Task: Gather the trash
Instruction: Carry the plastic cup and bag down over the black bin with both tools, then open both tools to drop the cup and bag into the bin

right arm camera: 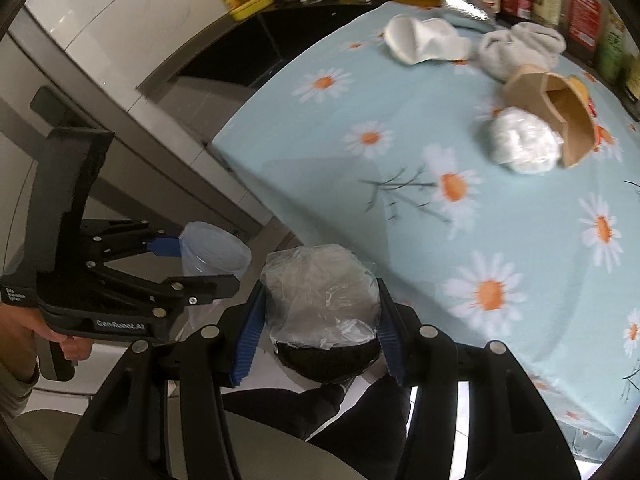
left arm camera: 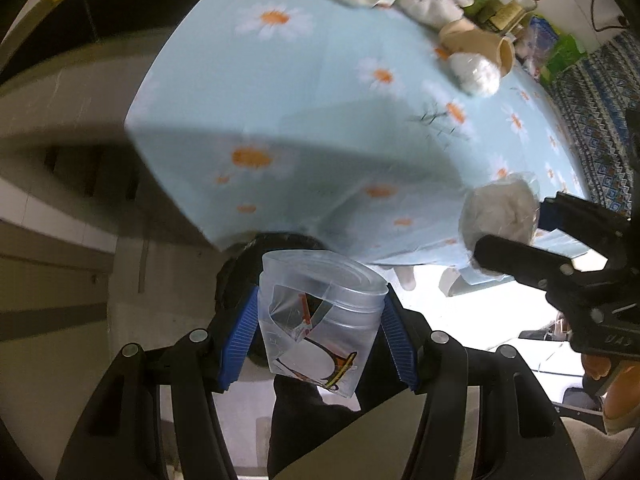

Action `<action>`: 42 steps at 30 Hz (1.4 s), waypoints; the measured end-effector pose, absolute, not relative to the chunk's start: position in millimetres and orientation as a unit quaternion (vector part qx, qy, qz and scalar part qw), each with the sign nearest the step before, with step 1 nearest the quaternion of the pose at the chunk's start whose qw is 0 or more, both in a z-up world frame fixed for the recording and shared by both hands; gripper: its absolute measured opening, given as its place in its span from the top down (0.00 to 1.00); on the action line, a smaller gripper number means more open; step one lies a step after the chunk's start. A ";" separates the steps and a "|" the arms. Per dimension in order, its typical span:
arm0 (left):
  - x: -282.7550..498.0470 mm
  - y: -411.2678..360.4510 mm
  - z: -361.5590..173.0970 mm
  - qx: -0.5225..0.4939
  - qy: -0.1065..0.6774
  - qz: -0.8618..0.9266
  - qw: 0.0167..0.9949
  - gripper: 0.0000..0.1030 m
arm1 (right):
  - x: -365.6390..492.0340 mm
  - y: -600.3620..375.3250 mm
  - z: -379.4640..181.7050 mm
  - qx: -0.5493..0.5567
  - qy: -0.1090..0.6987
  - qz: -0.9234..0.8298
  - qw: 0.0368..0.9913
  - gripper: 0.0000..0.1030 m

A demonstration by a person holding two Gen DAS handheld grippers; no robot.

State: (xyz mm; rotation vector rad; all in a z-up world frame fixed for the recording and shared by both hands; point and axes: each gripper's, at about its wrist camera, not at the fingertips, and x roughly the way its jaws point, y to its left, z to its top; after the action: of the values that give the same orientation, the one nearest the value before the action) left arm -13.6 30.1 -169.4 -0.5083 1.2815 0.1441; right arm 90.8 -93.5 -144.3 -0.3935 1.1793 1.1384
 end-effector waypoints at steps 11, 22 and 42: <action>-31.2 38.4 -190.1 -0.271 0.601 0.076 0.748 0.43 | 75.8 -77.4 -156.3 -0.168 0.537 0.510 0.651 0.46; -29.7 44.1 -194.2 -0.284 0.608 0.083 0.737 0.32 | 85.8 -84.7 -153.3 -0.140 0.551 0.507 0.648 0.35; -22.4 40.3 -182.0 -0.279 0.603 0.083 0.742 0.32 | 99.6 -101.5 -146.0 -0.127 0.545 0.496 0.664 0.35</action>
State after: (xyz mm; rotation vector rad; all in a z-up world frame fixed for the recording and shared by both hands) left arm -22.4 40.3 -182.0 -0.6124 1.3221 0.1814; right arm 99.6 -101.5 -146.0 -0.2876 1.2319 1.1203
